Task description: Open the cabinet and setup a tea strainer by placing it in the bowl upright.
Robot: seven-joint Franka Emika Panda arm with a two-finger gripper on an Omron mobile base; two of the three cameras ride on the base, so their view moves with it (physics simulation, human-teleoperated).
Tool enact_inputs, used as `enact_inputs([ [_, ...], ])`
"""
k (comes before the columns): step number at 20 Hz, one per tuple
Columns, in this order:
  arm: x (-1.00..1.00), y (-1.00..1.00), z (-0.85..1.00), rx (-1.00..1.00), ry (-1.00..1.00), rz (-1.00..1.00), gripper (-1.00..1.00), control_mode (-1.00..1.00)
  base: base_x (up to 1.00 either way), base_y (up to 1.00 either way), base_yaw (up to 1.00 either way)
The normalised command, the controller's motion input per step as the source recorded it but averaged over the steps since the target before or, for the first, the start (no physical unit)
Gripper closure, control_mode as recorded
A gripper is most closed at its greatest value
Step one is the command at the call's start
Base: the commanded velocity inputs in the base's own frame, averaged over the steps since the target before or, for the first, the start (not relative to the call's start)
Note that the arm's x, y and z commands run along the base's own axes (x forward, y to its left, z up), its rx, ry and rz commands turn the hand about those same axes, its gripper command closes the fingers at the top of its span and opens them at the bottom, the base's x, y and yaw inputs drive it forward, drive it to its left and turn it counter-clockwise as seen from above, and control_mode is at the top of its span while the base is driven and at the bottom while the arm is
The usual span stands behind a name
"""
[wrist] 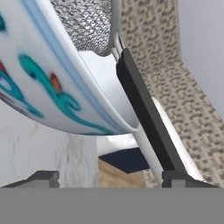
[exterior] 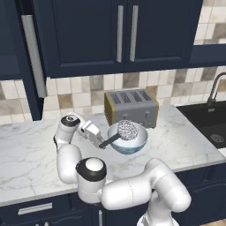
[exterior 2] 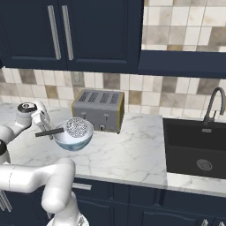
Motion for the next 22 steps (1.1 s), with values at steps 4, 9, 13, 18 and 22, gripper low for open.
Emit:
enact_inputs([
  [4, 0.09, 0.00, 0.00, 0.00, -0.01, 0.00, -1.00, -1.00, 0.00, 0.00, 0.00],
  [9, 0.30, 0.00, -0.01, 0.10, -0.05, 0.00, -1.00, -1.00, 0.00, 0.00, 0.00],
  [13, 0.62, 0.03, -0.16, 0.15, -0.04, 0.00, -1.00, -1.00, 0.00, 0.00, 0.00],
  [18, 0.68, 0.29, -0.10, 0.06, -0.13, 0.08, -1.00, -1.00, 0.00, 0.00, 0.00],
  [22, 0.24, 0.23, 0.03, 0.09, -0.22, 0.13, -1.00, -1.00, 0.00, 0.00, 0.00],
])
